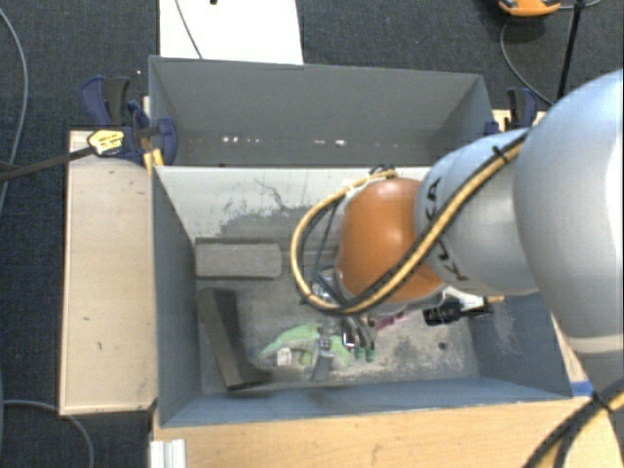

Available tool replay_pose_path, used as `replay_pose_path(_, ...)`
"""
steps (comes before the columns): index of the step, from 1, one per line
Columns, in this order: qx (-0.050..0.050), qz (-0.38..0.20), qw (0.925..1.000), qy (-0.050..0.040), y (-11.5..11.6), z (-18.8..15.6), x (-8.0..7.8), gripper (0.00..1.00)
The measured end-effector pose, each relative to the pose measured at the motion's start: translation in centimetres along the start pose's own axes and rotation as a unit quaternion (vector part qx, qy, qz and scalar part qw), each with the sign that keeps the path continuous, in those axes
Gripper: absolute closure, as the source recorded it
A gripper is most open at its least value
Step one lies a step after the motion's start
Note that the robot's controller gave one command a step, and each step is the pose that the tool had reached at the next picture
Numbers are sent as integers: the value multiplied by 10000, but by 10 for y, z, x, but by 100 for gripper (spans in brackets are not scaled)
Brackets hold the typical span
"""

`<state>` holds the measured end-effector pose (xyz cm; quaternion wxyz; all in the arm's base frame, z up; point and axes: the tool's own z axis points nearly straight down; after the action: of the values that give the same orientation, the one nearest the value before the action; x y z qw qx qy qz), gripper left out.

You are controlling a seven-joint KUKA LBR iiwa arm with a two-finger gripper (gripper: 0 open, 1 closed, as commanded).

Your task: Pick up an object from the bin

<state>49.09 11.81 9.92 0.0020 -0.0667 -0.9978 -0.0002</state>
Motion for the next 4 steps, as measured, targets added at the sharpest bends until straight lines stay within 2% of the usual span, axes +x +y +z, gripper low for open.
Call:
replay_pose_path(1, -13, 25, 10000, -35, -5, -18, 0, 0)
replay_pose_path(2, -9, 610, 9981, -12, -10, 27, 2, 0)
replay_pose_path(3, -20, 885, 9961, -39, -8, 41, -2, 100)
replay_pose_path(4, -20, 927, 9957, -37, -7, 40, -3, 100)
